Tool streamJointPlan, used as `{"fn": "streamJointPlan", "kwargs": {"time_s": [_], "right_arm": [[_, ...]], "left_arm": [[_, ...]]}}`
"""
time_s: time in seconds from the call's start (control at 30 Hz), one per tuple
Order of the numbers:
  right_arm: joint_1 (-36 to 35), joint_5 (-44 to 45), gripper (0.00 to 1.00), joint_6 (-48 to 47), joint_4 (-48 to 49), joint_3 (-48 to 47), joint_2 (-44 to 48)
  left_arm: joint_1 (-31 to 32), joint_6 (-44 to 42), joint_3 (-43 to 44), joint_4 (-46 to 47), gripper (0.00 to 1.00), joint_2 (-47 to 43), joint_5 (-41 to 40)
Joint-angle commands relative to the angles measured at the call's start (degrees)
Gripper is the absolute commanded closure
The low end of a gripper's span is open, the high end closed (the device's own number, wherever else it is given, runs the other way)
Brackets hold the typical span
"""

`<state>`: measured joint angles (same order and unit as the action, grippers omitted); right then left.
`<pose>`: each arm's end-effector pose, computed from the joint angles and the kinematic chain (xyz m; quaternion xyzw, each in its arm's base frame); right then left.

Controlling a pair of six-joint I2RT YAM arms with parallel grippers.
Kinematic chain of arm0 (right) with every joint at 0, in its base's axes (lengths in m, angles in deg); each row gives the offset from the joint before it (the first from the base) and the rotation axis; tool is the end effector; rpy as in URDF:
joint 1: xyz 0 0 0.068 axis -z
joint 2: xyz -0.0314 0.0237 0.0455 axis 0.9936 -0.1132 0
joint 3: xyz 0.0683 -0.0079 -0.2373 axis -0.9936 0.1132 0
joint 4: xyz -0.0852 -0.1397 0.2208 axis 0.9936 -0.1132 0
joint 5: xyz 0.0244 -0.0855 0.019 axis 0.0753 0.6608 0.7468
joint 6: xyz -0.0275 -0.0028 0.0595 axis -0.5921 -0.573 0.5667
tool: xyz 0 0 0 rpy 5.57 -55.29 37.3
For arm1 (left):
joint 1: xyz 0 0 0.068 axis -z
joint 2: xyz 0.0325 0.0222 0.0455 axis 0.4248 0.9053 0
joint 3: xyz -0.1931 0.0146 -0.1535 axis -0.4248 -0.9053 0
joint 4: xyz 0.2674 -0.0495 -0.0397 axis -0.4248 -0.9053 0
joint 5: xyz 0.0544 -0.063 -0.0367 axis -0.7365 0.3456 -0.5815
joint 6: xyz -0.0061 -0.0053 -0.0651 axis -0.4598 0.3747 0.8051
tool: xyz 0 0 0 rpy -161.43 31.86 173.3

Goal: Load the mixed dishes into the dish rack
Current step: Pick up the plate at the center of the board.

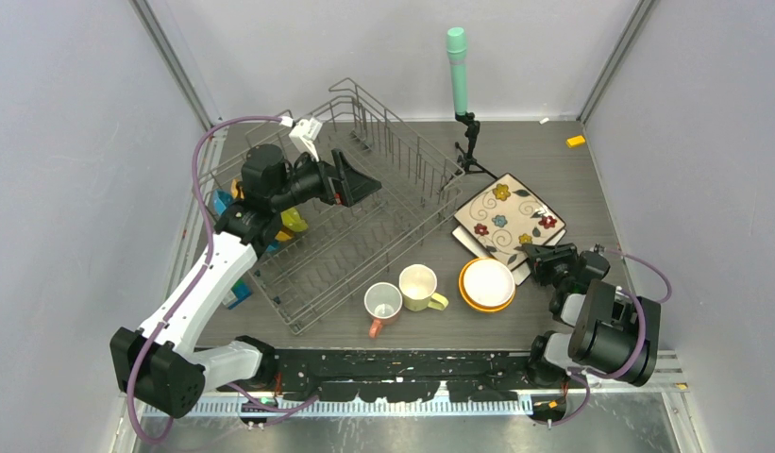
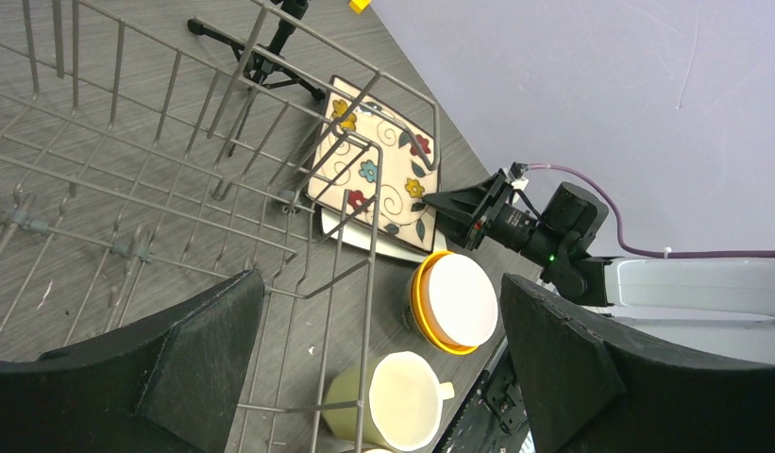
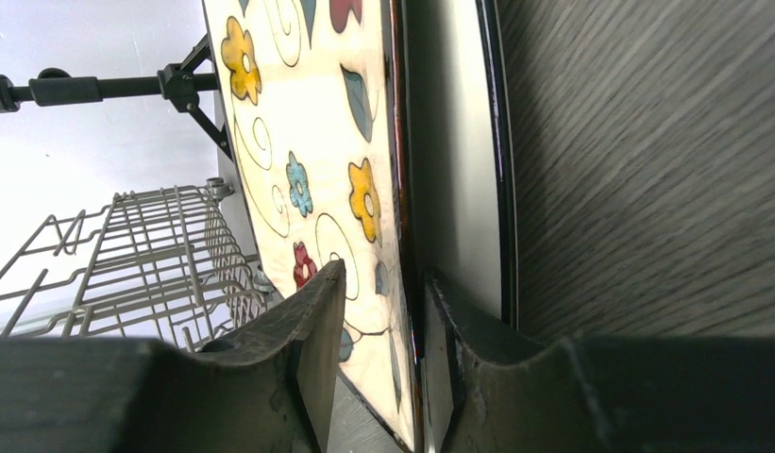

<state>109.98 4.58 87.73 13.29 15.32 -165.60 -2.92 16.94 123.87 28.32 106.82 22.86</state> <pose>0.1990 -0.0729 0.0614 0.4824 0.6968 0.3304 0.4155 0.2726 -0.1402 0.3517 0.1065 0.7458 -0.4694 0.4606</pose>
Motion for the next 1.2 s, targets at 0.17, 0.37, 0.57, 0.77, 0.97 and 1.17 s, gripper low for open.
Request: {"fn": "streamJointPlan", "kwargs": {"time_s": [0.17, 0.37, 0.57, 0.77, 0.97, 1.17], "right_arm": [[0.06, -1.06, 0.55, -5.79, -6.66, -3.02, 2.06], [0.06, -1.94, 0.68, -5.47, -5.25, -3.14, -0.1], [0.07, -3.06, 0.8, -4.26, -1.81, -3.03, -3.51], [0.06, -2.34, 0.92, -4.28, -1.72, -2.35, -1.82], [0.15, -3.93, 1.0, -3.28, 0.98, -0.63, 2.6], [0.23, -6.5, 1.0, 2.53, 9.78, 1.12, 5.96]], "left_arm": [[0.02, 0.42, -0.08, 2.76, 0.02, -0.23, 0.67], [0.02, 0.46, -0.03, 2.93, 0.02, 0.09, 0.75], [0.02, 0.49, -0.08, 2.93, 0.02, 0.12, 0.86], [0.02, 0.45, -0.15, 2.93, 0.02, 0.01, 0.78], [0.02, 0.4, -0.07, 2.67, 0.02, -0.26, 0.69], [0.02, 0.38, 0.03, 2.76, 0.02, -0.19, 0.88]]}}
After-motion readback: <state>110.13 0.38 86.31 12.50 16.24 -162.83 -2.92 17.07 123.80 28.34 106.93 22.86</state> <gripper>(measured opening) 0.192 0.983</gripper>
